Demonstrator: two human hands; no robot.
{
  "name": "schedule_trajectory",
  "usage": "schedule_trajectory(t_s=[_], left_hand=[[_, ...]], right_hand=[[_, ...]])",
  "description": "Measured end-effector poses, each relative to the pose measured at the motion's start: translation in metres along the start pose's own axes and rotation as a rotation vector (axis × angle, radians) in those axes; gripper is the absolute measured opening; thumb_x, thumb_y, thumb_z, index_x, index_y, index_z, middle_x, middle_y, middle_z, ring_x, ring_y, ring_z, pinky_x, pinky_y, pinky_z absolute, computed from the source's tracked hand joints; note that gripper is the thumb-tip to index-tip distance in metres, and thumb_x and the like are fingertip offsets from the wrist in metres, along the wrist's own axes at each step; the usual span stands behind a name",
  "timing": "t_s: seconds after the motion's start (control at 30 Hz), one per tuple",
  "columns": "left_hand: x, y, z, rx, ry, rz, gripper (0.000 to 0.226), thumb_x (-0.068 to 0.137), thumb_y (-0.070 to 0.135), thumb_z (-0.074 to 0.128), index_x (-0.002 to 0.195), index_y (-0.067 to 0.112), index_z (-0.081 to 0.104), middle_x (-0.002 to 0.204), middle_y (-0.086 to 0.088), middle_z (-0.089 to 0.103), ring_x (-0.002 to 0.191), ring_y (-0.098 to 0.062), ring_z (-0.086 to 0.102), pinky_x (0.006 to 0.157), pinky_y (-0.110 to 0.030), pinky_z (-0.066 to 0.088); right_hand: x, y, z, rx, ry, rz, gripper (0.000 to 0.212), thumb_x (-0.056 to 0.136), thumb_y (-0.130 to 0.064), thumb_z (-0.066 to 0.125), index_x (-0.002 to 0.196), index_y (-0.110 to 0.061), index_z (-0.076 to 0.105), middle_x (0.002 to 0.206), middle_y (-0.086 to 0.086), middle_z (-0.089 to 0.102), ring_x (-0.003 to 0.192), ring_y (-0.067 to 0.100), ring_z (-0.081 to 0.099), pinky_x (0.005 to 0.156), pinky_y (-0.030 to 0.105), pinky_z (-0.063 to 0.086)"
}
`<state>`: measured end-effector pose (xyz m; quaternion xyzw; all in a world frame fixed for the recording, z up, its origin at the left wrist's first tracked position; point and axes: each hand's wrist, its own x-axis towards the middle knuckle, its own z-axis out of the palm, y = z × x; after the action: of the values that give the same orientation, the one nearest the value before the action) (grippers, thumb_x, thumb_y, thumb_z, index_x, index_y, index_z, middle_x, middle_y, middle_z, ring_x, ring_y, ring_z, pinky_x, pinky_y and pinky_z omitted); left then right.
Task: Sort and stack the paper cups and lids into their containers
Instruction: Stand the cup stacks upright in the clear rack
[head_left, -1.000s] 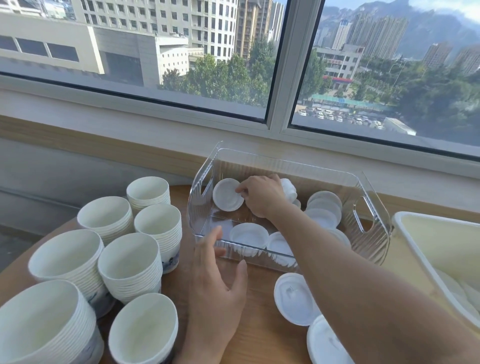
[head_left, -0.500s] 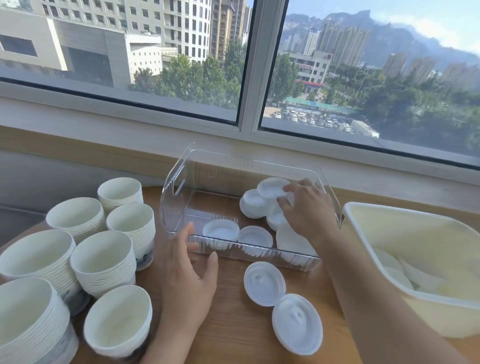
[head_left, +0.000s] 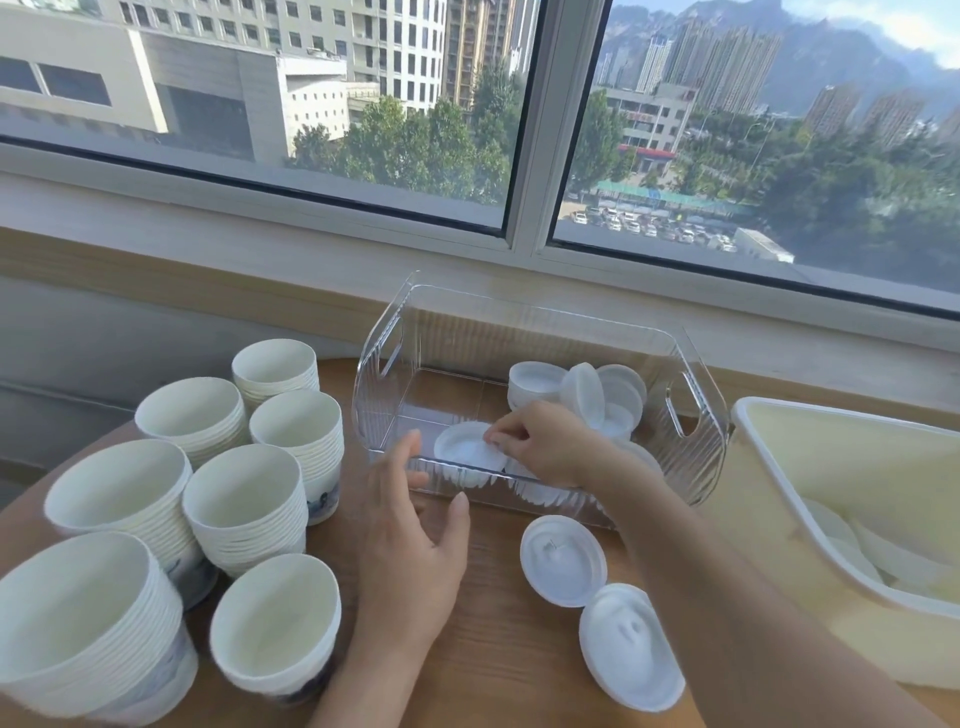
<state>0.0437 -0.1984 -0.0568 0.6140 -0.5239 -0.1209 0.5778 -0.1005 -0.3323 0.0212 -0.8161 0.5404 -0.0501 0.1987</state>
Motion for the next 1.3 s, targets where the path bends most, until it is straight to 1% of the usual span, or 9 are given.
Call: schedule_trajectory(t_s=[0.13,0.23,0.3,0.43,0.53,0.63,0.77,1.0,1.3], left_hand=[[-0.001,0.001,0.0,0.004,-0.009,-0.001,0.069,0.088,0.017,0.077,0.146,0.028,0.042,0.127,0.009,0.055,0.11,-0.005,0.057,0.095,-0.046,0.053],[-0.002,0.003,-0.002,0.011,-0.025,0.019,0.067,0.089,0.016,0.076,0.147,0.025,0.042,0.131,0.01,0.052,0.112,-0.002,0.055,0.094,-0.044,0.054],[-0.003,0.004,-0.002,0.023,-0.036,0.035,0.067,0.089,0.016,0.075,0.147,0.025,0.042,0.131,0.011,0.051,0.113,-0.001,0.054,0.093,-0.043,0.055],[-0.009,0.009,-0.005,0.042,-0.042,0.074,0.069,0.088,0.016,0.075,0.148,0.025,0.042,0.128,0.011,0.05,0.11,-0.004,0.055,0.091,-0.044,0.056],[-0.023,0.019,-0.01,0.07,-0.054,0.098,0.069,0.089,0.018,0.075,0.15,0.025,0.042,0.125,0.008,0.053,0.102,-0.001,0.052,0.088,-0.036,0.054],[-0.042,0.031,-0.016,0.075,-0.069,0.133,0.069,0.09,0.018,0.076,0.149,0.027,0.042,0.125,0.013,0.052,0.103,0.006,0.051,0.084,-0.029,0.053],[-0.066,0.041,-0.032,0.082,-0.08,0.197,0.06,0.094,0.024,0.067,0.149,0.025,0.042,0.137,0.014,0.049,0.118,0.006,0.053,0.088,-0.032,0.056],[-0.114,0.043,-0.075,0.116,-0.033,0.248,0.055,0.093,0.018,0.068,0.145,0.017,0.049,0.14,0.008,0.053,0.118,-0.018,0.061,0.092,-0.042,0.057],[-0.143,0.03,-0.147,0.189,0.161,0.13,0.052,0.09,0.03,0.063,0.139,0.013,0.054,0.126,0.011,0.057,0.112,-0.014,0.062,0.087,-0.021,0.051]], right_hand=[[-0.018,0.006,-0.01,0.092,0.221,0.016,0.026,0.106,-0.029,0.055,0.115,-0.021,0.079,0.1,-0.005,0.078,0.09,0.013,0.067,0.087,0.039,0.056],[-0.041,0.021,-0.024,0.099,0.35,0.085,0.028,0.107,-0.031,0.053,0.121,-0.023,0.076,0.075,-0.015,0.064,0.071,0.004,0.056,0.068,0.028,0.046],[-0.056,0.034,-0.03,0.052,0.405,0.134,0.029,0.107,-0.031,0.052,0.122,-0.023,0.075,0.067,-0.018,0.056,0.066,0.003,0.052,0.07,0.028,0.039],[-0.084,0.043,-0.03,-0.031,0.426,0.179,0.028,0.106,-0.029,0.054,0.126,-0.023,0.073,0.101,-0.007,0.072,0.1,0.02,0.065,0.084,0.031,0.043],[-0.097,0.036,-0.02,-0.056,0.487,0.104,0.03,0.104,-0.025,0.057,0.132,-0.021,0.068,0.138,-0.002,0.062,0.127,0.024,0.053,0.105,0.033,0.037],[-0.11,0.018,-0.004,0.03,0.597,-0.046,0.029,0.103,-0.023,0.06,0.131,-0.024,0.068,0.141,-0.01,0.057,0.131,0.014,0.05,0.103,0.022,0.034],[-0.131,-0.008,0.041,0.359,0.688,-0.194,0.024,0.1,-0.017,0.066,0.121,-0.027,0.07,0.126,-0.02,0.062,0.112,0.003,0.061,0.092,0.02,0.049],[-0.154,-0.06,0.101,0.885,0.484,-0.246,0.032,0.101,-0.01,0.064,0.127,-0.028,0.064,0.125,-0.015,0.066,0.116,0.01,0.064,0.096,0.034,0.055],[-0.159,-0.105,0.133,0.814,0.222,-0.397,0.071,0.089,-0.037,0.082,0.148,-0.039,0.043,0.142,-0.025,0.057,0.133,0.003,0.055,0.106,0.031,0.048]])
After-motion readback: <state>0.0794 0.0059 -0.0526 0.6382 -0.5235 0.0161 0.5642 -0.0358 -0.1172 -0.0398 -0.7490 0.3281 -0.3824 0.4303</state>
